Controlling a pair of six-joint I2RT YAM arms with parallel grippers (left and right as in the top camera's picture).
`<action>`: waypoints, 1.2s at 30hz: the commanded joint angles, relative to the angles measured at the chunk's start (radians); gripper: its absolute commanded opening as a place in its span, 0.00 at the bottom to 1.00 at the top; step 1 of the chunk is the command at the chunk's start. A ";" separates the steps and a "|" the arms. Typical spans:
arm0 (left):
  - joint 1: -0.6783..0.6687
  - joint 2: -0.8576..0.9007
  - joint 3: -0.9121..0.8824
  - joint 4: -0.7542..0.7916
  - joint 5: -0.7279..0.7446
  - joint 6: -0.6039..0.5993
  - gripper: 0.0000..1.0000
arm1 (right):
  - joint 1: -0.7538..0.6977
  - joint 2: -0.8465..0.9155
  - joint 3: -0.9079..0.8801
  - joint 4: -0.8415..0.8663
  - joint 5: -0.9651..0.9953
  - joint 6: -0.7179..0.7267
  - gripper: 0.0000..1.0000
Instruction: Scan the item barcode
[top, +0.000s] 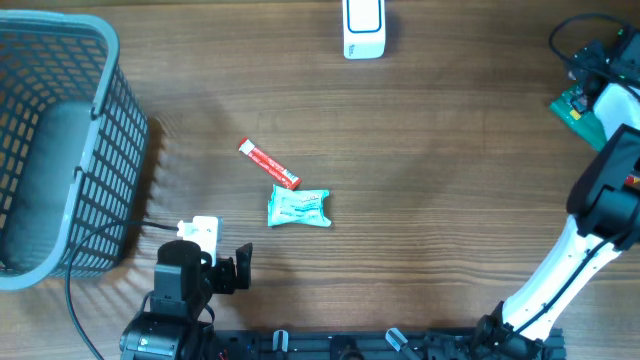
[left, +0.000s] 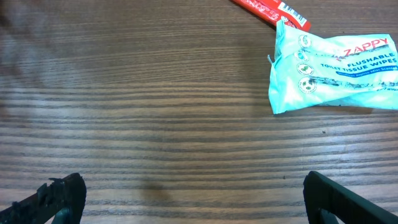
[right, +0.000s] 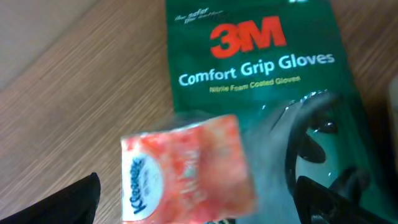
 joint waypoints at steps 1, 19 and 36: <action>-0.005 -0.001 -0.001 0.003 -0.010 -0.002 1.00 | 0.039 -0.189 0.000 0.003 -0.206 0.003 1.00; -0.005 -0.001 -0.001 0.003 -0.010 -0.002 1.00 | 0.523 -0.429 -0.018 -0.863 -0.919 0.074 1.00; -0.005 -0.001 -0.001 0.003 -0.010 -0.002 1.00 | 1.102 -0.425 -0.370 -0.702 -0.466 0.209 0.68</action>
